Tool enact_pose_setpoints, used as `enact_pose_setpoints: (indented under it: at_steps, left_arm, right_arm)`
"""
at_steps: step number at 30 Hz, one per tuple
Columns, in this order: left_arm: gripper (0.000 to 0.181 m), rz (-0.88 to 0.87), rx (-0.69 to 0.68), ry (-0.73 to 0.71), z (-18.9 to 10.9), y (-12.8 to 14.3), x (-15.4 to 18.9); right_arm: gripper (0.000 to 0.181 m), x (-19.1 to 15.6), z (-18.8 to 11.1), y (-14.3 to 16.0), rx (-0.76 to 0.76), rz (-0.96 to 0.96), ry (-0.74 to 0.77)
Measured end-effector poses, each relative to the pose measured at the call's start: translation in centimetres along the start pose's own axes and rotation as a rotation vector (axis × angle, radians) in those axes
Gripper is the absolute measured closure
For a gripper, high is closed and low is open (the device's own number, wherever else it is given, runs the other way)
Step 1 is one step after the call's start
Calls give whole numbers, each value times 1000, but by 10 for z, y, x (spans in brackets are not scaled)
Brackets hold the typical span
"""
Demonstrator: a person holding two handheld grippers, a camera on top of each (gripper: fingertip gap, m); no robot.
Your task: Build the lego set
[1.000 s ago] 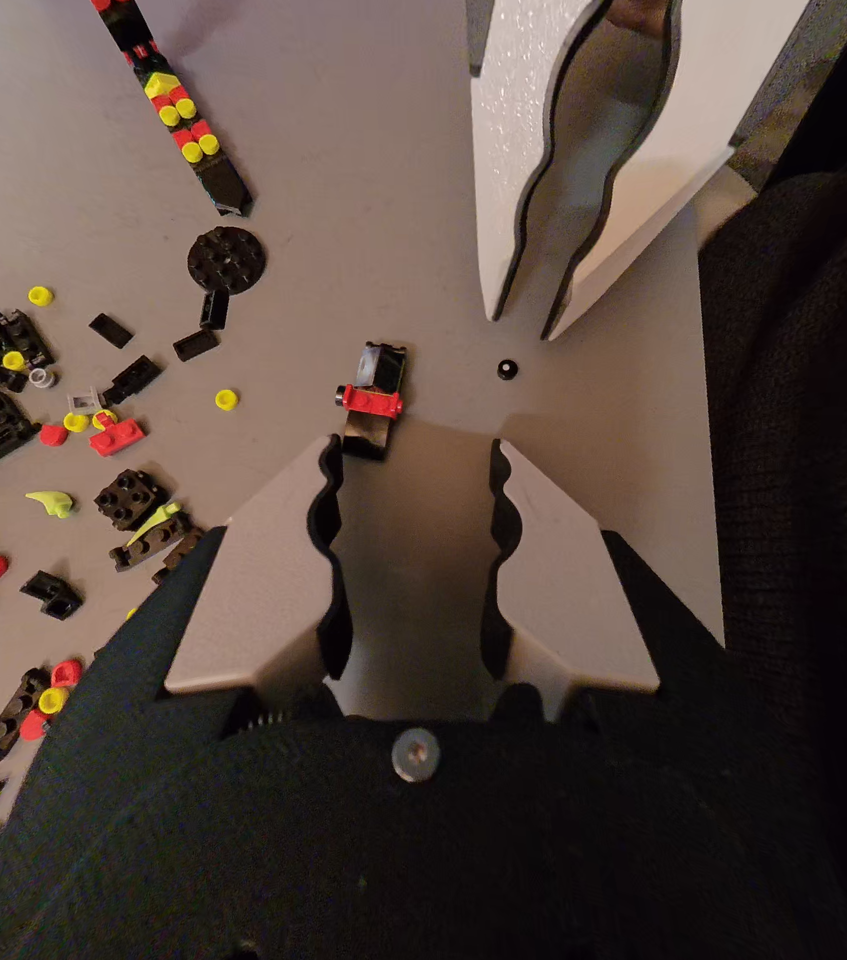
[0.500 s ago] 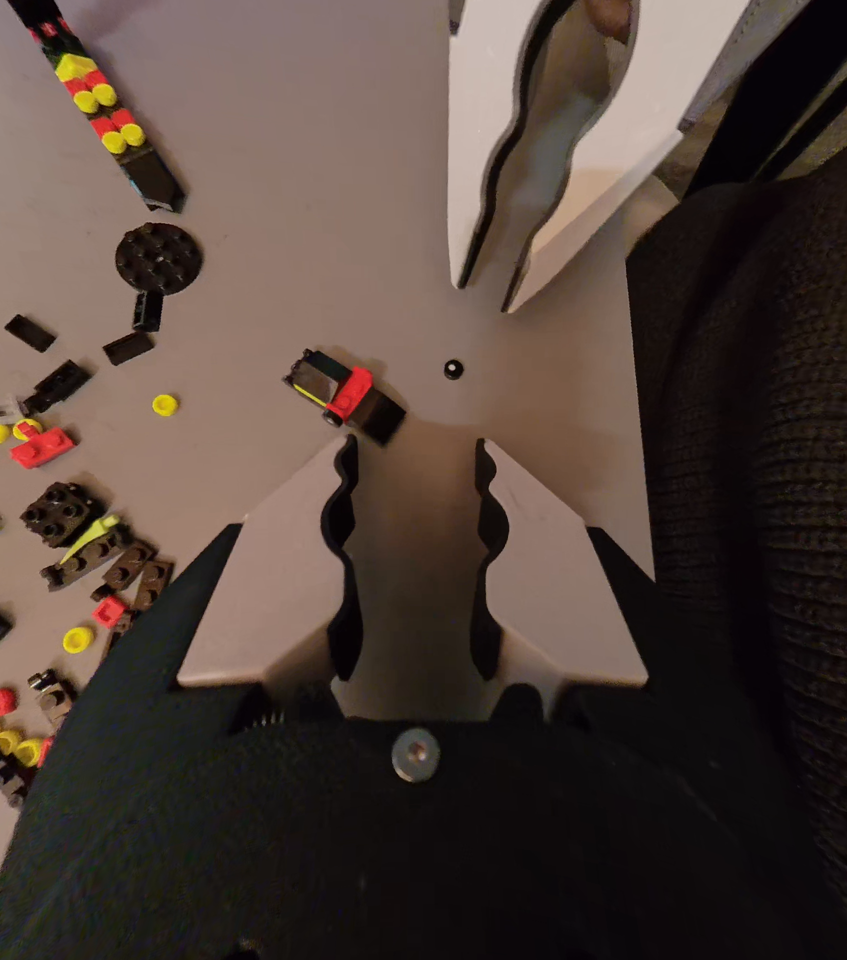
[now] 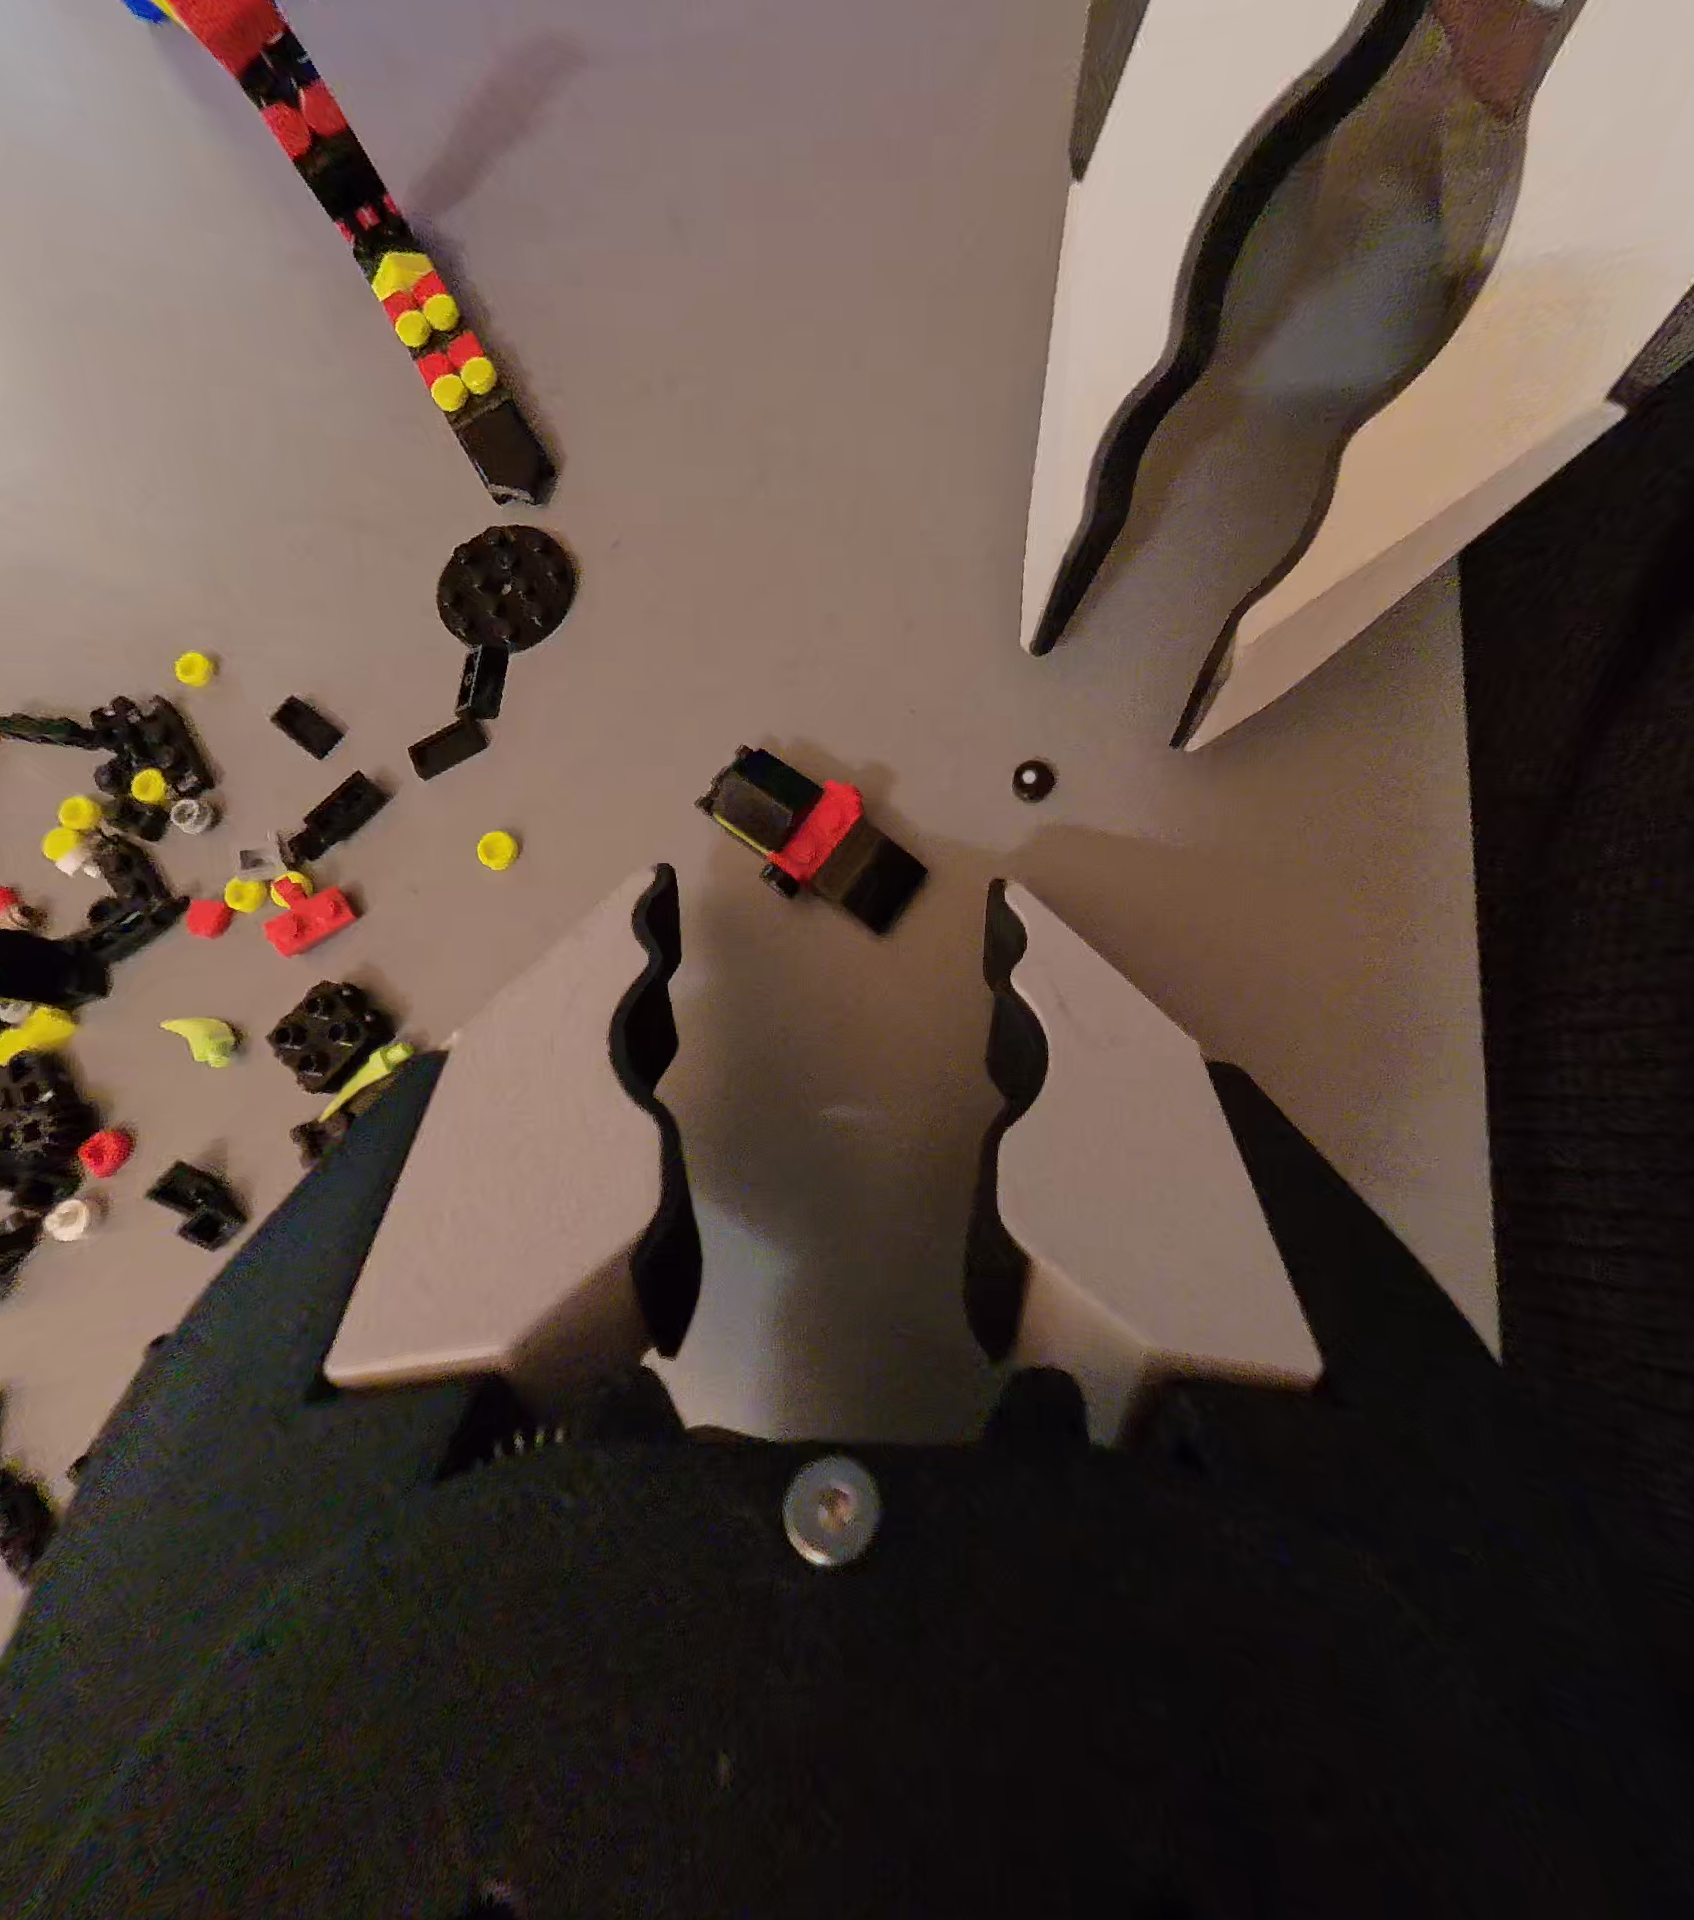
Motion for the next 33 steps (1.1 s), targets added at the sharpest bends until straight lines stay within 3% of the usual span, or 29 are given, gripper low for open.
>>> enact_pose_setpoints:
  at_steps: [11,33]
  left_arm:
    - [127,-33,12,-4,-3,-1,-4]
    - [129,-50,26,12,-4,-3,-4]
  right_arm:
    - [165,-7,8,-8,40,-33,-4]
    - [153,-10,21,-10,34,-35,-21]
Point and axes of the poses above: each gripper's, where its closed fingertips meet, z out along the fingers, y out of its underside, x = y × z across the jaws, the point moved 2 cm from there along -z, back along the fingers, and after that the axes turned 4 degrees about y, right-handed, at the moved point
